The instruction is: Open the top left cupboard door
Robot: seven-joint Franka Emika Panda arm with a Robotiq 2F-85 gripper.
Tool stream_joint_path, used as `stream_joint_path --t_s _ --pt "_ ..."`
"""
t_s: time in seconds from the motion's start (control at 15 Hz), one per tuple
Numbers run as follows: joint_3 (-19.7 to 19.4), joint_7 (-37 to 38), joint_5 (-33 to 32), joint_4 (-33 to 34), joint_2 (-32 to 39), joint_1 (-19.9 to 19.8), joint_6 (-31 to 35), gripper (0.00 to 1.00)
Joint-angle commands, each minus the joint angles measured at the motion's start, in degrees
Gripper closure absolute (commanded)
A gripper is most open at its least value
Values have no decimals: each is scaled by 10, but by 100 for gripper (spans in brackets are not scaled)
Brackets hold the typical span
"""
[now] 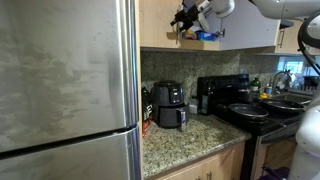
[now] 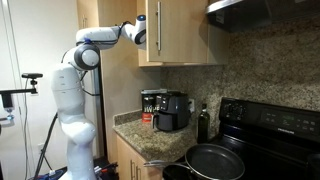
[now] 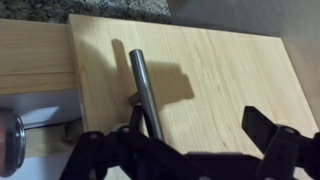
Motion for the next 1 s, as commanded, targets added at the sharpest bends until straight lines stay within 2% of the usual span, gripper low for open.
stream_joint_path --t_s 0.0,0.13,0.33,0.47,0.67,0.93 --pt "-21 -73 72 40 34 1 -61 0" --pt "-23 -112 100 19 33 4 -49 0" --pt "-13 -178 141 -55 -1 16 12 0" --pt "-8 -224 187 -96 -22 23 50 26" --pt "-7 -287 239 -150 -51 25 110 43" --pt "-4 -353 282 -197 -77 31 171 72"
